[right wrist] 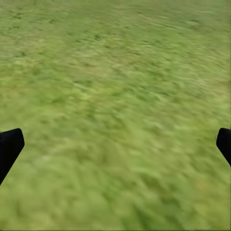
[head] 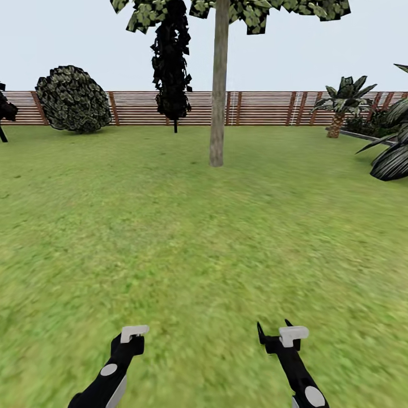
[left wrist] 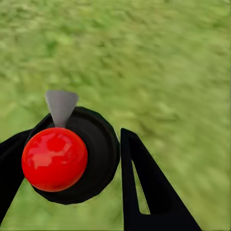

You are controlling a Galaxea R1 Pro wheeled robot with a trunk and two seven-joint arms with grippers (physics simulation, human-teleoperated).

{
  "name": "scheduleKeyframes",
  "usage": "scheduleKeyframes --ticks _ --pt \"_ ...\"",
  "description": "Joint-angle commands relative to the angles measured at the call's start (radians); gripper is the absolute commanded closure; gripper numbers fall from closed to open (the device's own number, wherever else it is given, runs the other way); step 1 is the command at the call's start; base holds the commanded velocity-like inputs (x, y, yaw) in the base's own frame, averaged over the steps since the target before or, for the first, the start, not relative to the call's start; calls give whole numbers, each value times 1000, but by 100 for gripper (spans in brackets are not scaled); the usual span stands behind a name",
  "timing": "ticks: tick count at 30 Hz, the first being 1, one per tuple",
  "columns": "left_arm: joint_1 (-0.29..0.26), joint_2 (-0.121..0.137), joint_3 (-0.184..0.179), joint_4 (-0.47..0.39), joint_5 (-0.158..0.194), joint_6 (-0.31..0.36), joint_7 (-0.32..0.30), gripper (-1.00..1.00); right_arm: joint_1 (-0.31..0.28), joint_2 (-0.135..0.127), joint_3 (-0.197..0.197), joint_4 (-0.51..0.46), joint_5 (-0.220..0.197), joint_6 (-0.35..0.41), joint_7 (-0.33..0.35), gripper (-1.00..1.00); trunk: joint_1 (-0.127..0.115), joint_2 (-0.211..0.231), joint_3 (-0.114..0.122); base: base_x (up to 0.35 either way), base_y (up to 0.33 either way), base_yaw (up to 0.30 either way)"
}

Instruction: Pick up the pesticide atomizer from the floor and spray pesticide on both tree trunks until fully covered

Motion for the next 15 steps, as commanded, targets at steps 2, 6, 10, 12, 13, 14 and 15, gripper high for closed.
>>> scheduleKeyframes --ticks 2,6,10,12,13,14,15 --pt "0 0 0 0 0 0 0 100 0 0 0 0 1 0 0 -100 0 0 0 340 0 0" --pt "0 0 0 0 0 0 0 100 0 0 0 0 1 0 0 -100 0 0 0 340 0 0" --pt "0 0 0 0 0 -1 1 100 0 0 0 0 1 0 0 -100 0 0 0 340 0 0" --pt "0 0 -1 0 0 -1 1 100 0 0 0 -1 1 0 1 -100 0 0 0 340 0 0" --pt "0 0 -1 0 0 -1 1 100 0 0 0 -1 1 0 1 -100 0 0 0 340 0 0" --pt "0 0 -1 0 0 -1 1 100 0 0 0 -1 1 0 1 -100 0 0 0 340 0 0" --pt "0 0 -1 0 0 -1 1 100 0 0 0 -1 1 0 1 -100 0 0 0 340 0 0"
